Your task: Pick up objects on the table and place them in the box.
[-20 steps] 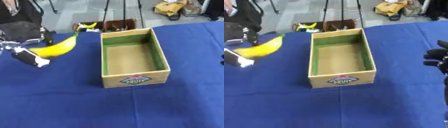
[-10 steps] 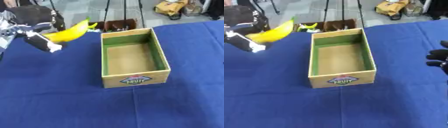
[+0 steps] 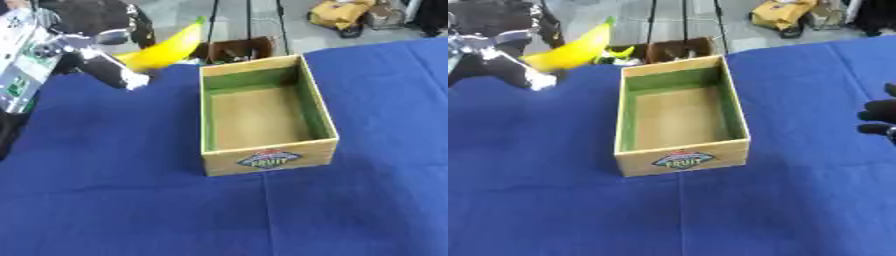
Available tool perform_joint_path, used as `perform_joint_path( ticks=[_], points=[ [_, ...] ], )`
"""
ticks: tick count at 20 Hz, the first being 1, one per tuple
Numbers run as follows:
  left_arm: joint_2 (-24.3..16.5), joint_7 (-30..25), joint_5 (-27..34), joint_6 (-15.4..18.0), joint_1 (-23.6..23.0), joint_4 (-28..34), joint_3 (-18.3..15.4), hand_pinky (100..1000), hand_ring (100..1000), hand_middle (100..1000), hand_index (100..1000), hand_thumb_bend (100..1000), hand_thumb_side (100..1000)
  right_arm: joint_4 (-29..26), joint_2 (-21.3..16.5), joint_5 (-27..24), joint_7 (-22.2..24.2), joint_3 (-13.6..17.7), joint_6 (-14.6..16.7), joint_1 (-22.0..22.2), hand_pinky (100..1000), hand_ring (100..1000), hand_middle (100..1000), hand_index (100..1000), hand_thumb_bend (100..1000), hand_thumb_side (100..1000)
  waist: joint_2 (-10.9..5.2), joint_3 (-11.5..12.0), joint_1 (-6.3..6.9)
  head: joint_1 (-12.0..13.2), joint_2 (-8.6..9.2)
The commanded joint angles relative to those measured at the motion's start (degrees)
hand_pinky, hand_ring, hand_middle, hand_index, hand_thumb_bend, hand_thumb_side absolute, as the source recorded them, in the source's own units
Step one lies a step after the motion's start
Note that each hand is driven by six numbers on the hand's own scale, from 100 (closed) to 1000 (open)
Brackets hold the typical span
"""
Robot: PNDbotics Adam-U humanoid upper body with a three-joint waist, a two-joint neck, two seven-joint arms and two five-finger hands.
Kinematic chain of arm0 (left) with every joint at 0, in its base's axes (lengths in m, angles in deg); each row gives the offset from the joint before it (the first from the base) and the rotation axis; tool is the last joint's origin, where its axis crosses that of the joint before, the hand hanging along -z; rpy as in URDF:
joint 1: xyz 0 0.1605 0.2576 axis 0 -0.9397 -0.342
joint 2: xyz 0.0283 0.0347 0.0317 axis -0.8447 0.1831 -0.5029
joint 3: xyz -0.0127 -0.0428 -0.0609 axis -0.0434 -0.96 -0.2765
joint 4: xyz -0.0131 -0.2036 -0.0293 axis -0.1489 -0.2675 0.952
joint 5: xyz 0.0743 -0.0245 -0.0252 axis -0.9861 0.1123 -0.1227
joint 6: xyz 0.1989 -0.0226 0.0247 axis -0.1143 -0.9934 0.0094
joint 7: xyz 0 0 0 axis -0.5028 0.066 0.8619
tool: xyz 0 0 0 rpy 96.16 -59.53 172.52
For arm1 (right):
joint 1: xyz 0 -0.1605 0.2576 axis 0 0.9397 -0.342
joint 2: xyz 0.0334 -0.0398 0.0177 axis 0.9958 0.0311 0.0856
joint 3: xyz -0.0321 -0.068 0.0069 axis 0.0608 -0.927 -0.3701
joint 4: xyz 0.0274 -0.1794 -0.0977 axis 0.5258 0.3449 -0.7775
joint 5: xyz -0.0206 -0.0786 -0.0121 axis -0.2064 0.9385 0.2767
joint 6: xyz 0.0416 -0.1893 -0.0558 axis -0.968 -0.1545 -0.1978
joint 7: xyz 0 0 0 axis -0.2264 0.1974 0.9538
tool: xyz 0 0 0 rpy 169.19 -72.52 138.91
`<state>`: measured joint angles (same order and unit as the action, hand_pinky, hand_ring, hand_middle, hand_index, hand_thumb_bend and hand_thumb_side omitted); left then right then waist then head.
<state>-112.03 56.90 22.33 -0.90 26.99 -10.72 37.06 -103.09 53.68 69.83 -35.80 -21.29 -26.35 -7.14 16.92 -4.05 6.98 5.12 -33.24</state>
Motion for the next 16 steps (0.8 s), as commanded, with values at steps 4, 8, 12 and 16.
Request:
perform_joint_path(
  ticks=[4, 8, 12, 16],
  points=[
    [1.32, 1.55, -1.46, -0.27, 3.68, -1.39, -1.04, 361, 597, 526, 623, 100, 574, -1.45, -1.40, -0.51, 0.06, -0.34, 0.39, -1.06, 628, 675, 630, 840, 100, 1000, -0.52, -0.59, 0.08, 1.16, -0.17],
    [3.01, 2.73, -2.47, -0.28, 5.40, -2.37, -1.04, 358, 597, 525, 623, 100, 575, -1.55, -1.43, -0.59, 0.20, -0.51, 0.49, -1.66, 628, 676, 630, 833, 100, 1000, 0.05, -1.53, 0.47, 2.52, -0.52],
    [4.38, 4.03, -3.40, -0.39, 6.40, -3.28, -1.29, 355, 596, 524, 622, 100, 576, -1.56, -1.47, -0.59, 0.37, -0.63, 0.65, -2.30, 629, 676, 629, 824, 100, 1000, 0.76, -2.77, 1.02, 5.14, -1.07],
    [5.88, 4.82, -4.20, -0.47, 7.34, -4.20, -1.25, 350, 595, 522, 620, 100, 578, -1.56, -1.42, -0.63, 0.67, -0.84, 0.80, -2.87, 629, 676, 630, 827, 100, 1000, 1.49, -3.86, 1.35, 6.75, -0.67]
  ],
)
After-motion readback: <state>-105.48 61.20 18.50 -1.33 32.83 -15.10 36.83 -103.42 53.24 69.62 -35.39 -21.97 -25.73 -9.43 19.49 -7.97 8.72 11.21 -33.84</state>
